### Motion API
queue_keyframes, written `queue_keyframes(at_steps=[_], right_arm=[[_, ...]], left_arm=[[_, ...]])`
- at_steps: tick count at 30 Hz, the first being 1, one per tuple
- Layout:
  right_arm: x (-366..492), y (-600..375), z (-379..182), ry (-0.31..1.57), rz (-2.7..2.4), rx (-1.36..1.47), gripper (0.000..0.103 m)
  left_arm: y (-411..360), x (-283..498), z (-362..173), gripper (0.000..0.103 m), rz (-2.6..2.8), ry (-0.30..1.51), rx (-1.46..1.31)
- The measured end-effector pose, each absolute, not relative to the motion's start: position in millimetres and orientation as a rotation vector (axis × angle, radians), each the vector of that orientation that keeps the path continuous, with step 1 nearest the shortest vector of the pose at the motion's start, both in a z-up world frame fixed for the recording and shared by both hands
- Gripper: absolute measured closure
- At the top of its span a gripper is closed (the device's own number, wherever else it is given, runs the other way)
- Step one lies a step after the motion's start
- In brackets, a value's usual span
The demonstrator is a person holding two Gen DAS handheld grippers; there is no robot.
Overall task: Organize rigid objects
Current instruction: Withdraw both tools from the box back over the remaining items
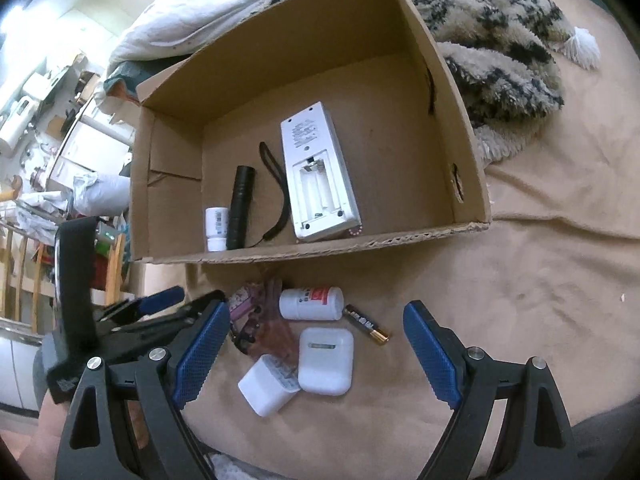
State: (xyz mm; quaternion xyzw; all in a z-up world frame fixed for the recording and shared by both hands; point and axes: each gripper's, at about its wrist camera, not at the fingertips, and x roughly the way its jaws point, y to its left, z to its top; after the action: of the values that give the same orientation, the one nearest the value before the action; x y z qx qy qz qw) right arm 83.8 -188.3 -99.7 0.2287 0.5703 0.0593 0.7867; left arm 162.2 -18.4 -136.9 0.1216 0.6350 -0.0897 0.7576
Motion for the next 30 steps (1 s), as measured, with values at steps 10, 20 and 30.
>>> queue_keyframes(at_steps=[10, 20, 30], right_arm=[[92, -187, -111, 1.268, 0.142, 0.53, 0.009], [110, -184, -154, 1.417, 0.181, 0.671, 0.039], [131, -142, -163, 1.429, 0.168, 0.448, 0.039]], left_arm=[[-50, 170, -155, 0.05, -0.362, 1.388, 0.371], [-57, 170, -158, 0.06, -0.362, 1.416, 0.338], [-59, 175, -169, 0.067, -0.334, 1.448, 0.321]])
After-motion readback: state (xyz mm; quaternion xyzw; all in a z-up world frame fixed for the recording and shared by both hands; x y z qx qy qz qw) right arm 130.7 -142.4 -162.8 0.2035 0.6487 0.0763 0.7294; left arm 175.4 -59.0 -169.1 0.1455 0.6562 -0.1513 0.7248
